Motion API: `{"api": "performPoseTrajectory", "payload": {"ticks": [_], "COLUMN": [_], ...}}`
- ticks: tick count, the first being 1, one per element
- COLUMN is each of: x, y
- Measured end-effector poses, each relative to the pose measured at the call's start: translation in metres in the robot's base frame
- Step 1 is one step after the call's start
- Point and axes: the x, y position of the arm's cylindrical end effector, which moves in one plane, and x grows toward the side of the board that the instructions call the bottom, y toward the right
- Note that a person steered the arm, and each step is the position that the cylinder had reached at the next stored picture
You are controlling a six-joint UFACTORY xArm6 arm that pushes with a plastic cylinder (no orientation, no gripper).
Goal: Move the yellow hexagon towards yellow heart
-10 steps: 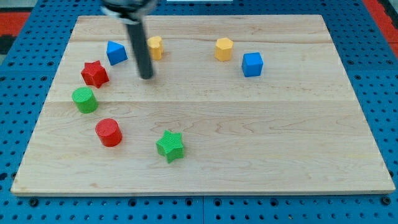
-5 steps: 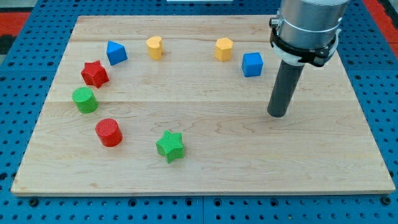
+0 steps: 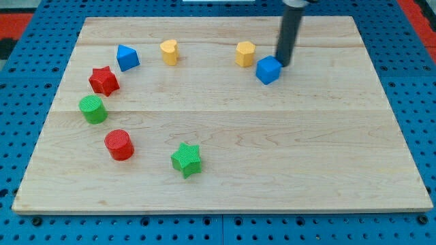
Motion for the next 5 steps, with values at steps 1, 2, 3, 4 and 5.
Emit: {"api": "performPoseTrajectory", "payload": {"ticks": [1,2,3,4,5], "x": [-0.003,-0.011,-0.020,-0.020,-0.036], "y": [-0.034,-0.030,-0.069,-0.083,0.011]}}
